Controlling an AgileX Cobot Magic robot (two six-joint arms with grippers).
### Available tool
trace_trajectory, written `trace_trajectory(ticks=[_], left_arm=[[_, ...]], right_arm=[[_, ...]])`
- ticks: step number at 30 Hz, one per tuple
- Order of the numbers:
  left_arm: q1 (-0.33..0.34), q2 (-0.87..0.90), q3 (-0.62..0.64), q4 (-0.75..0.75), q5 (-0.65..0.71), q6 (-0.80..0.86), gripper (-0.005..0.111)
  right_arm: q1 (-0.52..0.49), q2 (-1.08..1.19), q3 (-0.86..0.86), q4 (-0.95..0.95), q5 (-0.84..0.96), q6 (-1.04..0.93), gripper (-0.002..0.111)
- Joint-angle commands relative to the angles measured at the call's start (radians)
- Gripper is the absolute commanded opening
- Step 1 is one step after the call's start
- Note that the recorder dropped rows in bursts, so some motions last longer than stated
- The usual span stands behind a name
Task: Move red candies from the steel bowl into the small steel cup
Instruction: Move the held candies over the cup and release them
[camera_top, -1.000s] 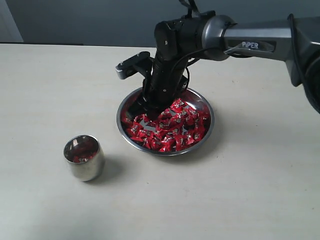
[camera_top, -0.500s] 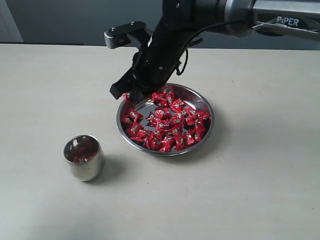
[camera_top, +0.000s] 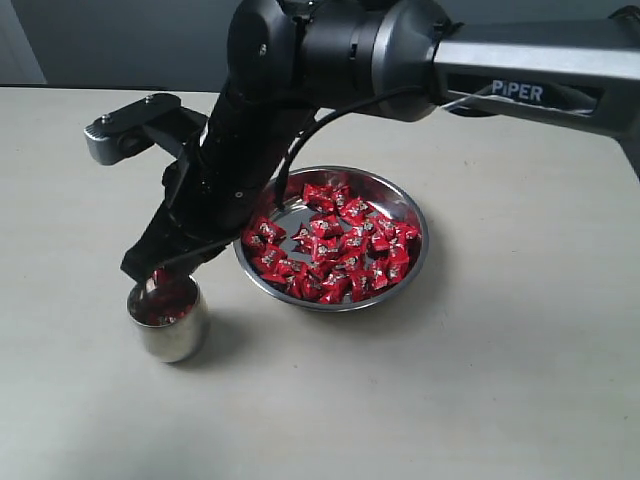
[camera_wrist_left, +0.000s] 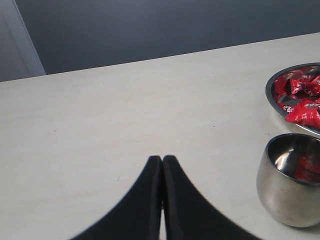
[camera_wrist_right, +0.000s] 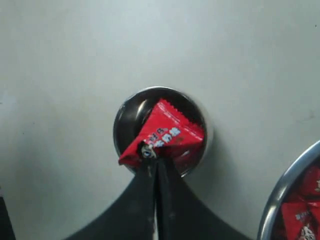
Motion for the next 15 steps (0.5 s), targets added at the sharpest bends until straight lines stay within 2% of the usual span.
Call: trace_trajectory(ticks=[1, 10, 15], left_arm=[[0.003, -0.004, -0.001, -0.003, -0.009, -0.005, 0.000], [0.003, -0.004, -0.001, -0.003, -0.009, -0.005, 0.000], [0.003, -0.004, -0.001, -0.003, -0.009, -0.005, 0.000]], right_arm=[[0.010, 0.010, -0.002, -0.007, 0.030, -0.010, -0.001], [0.013, 0.011, -0.002, -0.007, 0.041, -0.010, 0.001], [0.013, 0.011, -0.002, -0.007, 0.041, -0.010, 0.027]])
